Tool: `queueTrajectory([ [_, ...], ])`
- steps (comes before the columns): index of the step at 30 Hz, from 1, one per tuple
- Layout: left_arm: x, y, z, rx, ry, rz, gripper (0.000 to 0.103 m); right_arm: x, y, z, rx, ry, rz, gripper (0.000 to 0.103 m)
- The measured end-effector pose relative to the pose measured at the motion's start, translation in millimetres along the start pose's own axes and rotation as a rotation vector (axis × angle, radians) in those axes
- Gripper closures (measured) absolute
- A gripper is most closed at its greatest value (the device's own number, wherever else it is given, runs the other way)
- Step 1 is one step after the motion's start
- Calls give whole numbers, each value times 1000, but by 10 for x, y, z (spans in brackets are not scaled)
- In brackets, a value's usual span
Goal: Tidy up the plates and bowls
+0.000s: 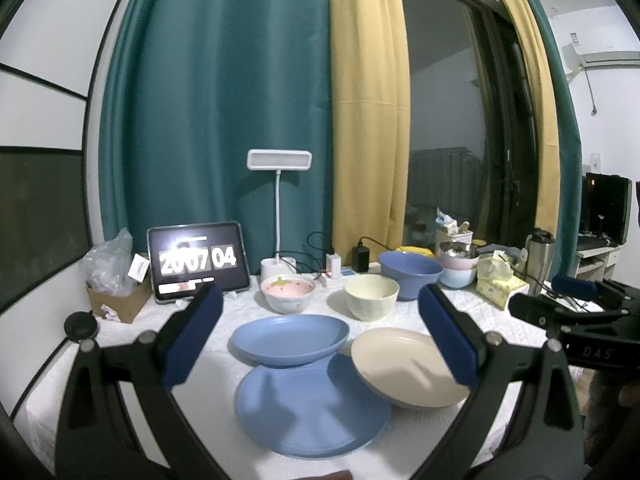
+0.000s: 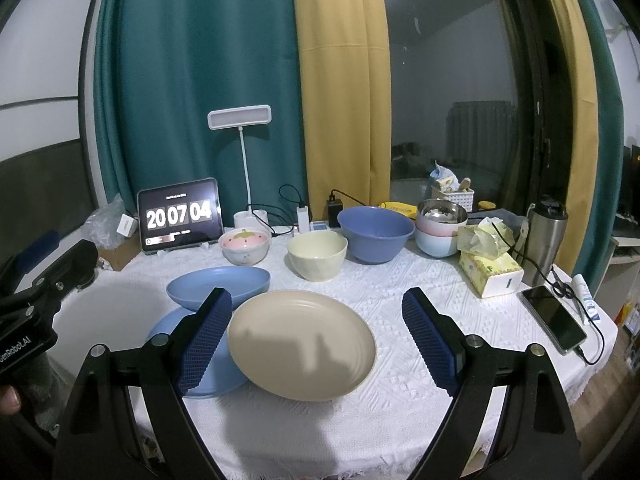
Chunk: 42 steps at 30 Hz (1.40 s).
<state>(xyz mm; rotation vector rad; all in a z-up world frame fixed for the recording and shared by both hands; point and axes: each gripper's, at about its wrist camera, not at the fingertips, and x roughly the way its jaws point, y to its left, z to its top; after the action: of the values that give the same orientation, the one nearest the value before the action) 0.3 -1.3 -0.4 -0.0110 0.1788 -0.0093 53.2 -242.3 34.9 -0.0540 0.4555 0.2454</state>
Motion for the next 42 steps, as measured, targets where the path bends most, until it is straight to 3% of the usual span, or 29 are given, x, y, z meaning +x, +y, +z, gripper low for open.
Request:
queueTrajectory([
  [13,25,-42,-33,-10,4,-18,4,19,-10,-6,1,3,1,14],
  [21,193,-31,-65,-34,54,-56,4,87,-48,-88,11,24,-2,14],
  [42,1050,-305,-437,11,295,-68,5,824,-479,-204,74,172,10,14],
])
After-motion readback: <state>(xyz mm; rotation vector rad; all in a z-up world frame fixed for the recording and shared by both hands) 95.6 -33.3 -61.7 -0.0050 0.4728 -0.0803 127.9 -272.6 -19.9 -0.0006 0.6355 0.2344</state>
